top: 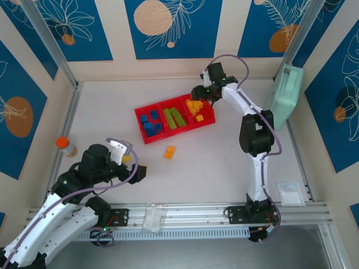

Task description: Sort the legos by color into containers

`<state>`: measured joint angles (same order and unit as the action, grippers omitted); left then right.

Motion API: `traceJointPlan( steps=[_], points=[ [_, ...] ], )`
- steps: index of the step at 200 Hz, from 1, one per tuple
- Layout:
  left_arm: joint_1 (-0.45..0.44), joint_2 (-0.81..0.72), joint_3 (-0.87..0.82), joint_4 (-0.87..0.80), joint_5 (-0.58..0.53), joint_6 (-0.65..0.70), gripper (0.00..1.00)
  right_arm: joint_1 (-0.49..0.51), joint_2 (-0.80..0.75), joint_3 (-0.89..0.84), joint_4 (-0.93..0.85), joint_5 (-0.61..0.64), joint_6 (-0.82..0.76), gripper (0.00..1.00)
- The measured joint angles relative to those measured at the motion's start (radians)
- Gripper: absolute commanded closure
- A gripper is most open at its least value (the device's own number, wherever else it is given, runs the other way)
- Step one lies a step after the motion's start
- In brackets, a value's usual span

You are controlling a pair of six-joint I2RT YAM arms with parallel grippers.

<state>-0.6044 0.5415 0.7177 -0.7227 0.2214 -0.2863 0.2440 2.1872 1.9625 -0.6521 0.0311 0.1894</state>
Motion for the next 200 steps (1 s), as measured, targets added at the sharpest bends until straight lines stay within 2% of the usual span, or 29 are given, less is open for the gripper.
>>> traceJointPlan(
  steps=[36,86,114,166,200],
  points=[
    [0.000,-0.005,0.000,0.000,0.004,0.000,0.01,-0.049,0.001,0.002,0.005,-0.005,-0.071,0.33],
    [0.000,-0.005,0.000,0.000,0.006,0.000,0.01,-0.040,0.044,0.071,-0.010,-0.032,-0.150,0.35],
    [0.000,-0.005,0.000,0.000,0.006,0.000,0.01,-0.037,0.117,0.153,-0.058,-0.039,-0.193,0.36],
    [0.000,-0.003,0.000,0.000,0.006,0.000,0.01,-0.035,0.198,0.211,-0.127,-0.020,-0.237,0.51],
    [0.000,-0.003,0.000,0.000,0.006,0.000,0.01,-0.035,0.207,0.217,-0.154,-0.005,-0.243,0.67]
  ],
)
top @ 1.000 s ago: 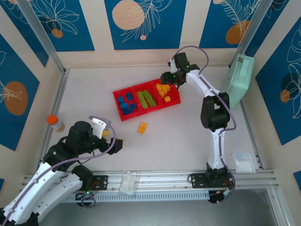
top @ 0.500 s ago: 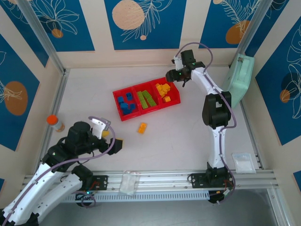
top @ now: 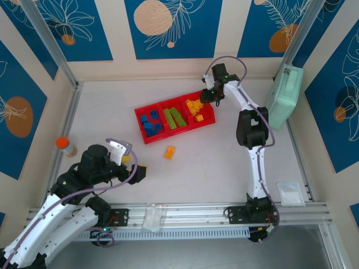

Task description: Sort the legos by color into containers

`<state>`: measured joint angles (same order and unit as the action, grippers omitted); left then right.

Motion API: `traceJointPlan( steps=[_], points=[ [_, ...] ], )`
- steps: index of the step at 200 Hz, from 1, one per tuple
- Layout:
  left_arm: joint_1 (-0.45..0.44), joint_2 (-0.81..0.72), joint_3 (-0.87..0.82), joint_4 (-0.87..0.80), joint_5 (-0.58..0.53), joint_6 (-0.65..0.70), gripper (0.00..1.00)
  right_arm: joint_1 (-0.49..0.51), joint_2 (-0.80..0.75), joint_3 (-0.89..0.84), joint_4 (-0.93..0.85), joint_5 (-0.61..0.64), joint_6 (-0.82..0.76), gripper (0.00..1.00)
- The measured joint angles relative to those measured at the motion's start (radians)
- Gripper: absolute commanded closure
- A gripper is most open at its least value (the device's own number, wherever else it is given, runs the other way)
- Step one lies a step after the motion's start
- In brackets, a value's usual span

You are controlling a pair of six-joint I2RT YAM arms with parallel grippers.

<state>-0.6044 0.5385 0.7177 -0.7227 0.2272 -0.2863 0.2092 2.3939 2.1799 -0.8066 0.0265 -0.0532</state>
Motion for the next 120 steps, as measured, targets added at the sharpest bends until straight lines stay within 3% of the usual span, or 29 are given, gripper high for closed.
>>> traceJointPlan(
  steps=[69,120],
  points=[
    [0.000,0.000,0.000,0.000,0.000,0.000,0.01,0.002,-0.003,-0.015,-0.009,0.023,0.010,0.86],
    [0.000,0.000,0.000,0.000,0.000,0.000,0.01,0.001,-0.179,-0.301,0.070,0.079,0.110,0.90]
  ],
)
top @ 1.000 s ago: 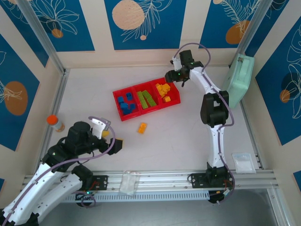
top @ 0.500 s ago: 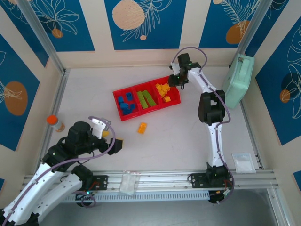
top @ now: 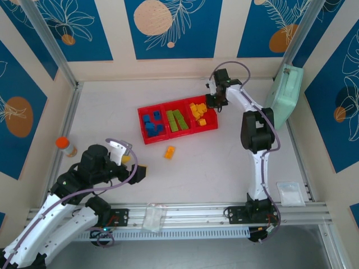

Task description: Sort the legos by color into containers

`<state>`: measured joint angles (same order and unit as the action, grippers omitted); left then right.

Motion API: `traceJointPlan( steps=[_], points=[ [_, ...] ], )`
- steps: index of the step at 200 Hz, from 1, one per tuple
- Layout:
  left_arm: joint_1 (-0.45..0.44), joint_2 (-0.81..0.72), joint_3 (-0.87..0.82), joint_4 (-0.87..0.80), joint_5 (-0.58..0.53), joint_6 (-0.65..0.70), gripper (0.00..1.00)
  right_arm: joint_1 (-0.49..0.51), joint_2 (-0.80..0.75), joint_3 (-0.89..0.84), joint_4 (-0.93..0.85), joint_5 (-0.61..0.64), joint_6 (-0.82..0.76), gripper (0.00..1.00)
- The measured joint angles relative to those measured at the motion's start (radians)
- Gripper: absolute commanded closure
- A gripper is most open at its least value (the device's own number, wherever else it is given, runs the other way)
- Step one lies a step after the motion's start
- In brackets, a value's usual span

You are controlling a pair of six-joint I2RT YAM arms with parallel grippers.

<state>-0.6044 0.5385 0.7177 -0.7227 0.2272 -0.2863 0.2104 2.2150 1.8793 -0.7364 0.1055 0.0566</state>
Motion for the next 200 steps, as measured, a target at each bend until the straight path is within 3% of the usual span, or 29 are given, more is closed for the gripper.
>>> traceJointPlan(
  steps=[69,101,112,125,148,200],
  points=[
    [0.000,0.000,0.000,0.000,0.000,0.000,0.01,-0.001,-0.349,-0.534,0.197,0.026,0.232,0.91],
    [0.000,-0.001,0.000,0.000,0.000,0.000,0.01,0.008,-0.426,-0.645,0.255,0.030,0.290,0.90],
    [0.000,-0.001,0.000,0.000,0.000,0.000,0.01,0.010,-0.431,-0.651,0.259,0.033,0.296,0.82],
    [0.000,-0.001,0.000,0.000,0.000,0.000,0.01,0.012,-0.432,-0.651,0.257,0.036,0.303,0.67],
    [0.000,-0.008,0.000,0.000,0.000,0.000,0.01,0.015,-0.433,-0.652,0.223,0.037,0.309,0.24],
    [0.000,-0.032,0.000,0.000,-0.001,0.000,0.01,0.016,-0.648,-0.742,0.167,0.055,0.391,0.09]
  ],
)
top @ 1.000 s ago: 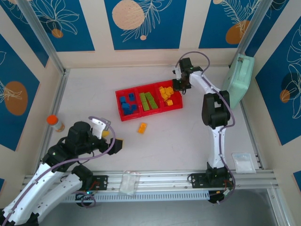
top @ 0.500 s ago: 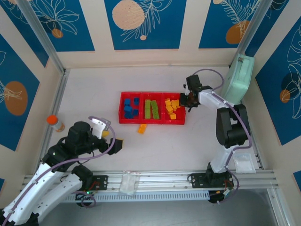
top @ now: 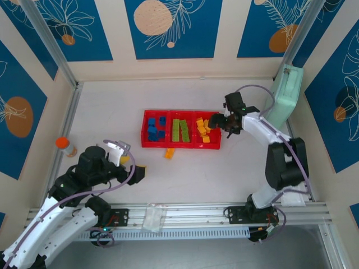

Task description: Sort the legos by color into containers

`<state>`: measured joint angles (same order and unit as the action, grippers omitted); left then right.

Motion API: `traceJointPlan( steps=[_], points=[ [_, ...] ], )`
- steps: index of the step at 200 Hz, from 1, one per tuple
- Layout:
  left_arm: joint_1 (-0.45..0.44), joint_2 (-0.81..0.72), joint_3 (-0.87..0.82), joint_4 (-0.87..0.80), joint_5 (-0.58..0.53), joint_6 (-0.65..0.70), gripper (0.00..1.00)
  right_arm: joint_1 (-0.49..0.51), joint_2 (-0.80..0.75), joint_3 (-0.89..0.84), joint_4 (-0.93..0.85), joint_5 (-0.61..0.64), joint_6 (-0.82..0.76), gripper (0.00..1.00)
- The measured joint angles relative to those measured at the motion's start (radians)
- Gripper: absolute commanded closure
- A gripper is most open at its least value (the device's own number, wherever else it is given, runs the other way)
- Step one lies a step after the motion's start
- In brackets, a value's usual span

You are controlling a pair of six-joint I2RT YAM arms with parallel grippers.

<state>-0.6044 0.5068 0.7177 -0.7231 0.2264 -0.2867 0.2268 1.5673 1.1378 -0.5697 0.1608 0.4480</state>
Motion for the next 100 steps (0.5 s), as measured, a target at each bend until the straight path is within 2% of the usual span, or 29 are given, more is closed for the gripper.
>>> traceJointPlan(
  steps=[27,56,78,100],
  points=[
    [0.000,0.027,0.003,-0.007,-0.033,-0.022,0.02,0.000,-0.250,-0.124,0.006,0.012,0.099,0.08],
    [-0.003,0.159,0.027,-0.040,-0.125,-0.083,0.07,-0.001,-0.515,-0.261,0.018,0.006,0.180,0.08],
    [-0.029,0.240,0.006,-0.005,-0.181,-0.150,0.07,-0.005,-0.643,-0.322,0.024,-0.015,0.197,0.08],
    [-0.080,0.304,-0.035,0.058,-0.233,-0.191,0.05,-0.009,-0.704,-0.342,0.013,-0.035,0.189,0.08]
  ],
)
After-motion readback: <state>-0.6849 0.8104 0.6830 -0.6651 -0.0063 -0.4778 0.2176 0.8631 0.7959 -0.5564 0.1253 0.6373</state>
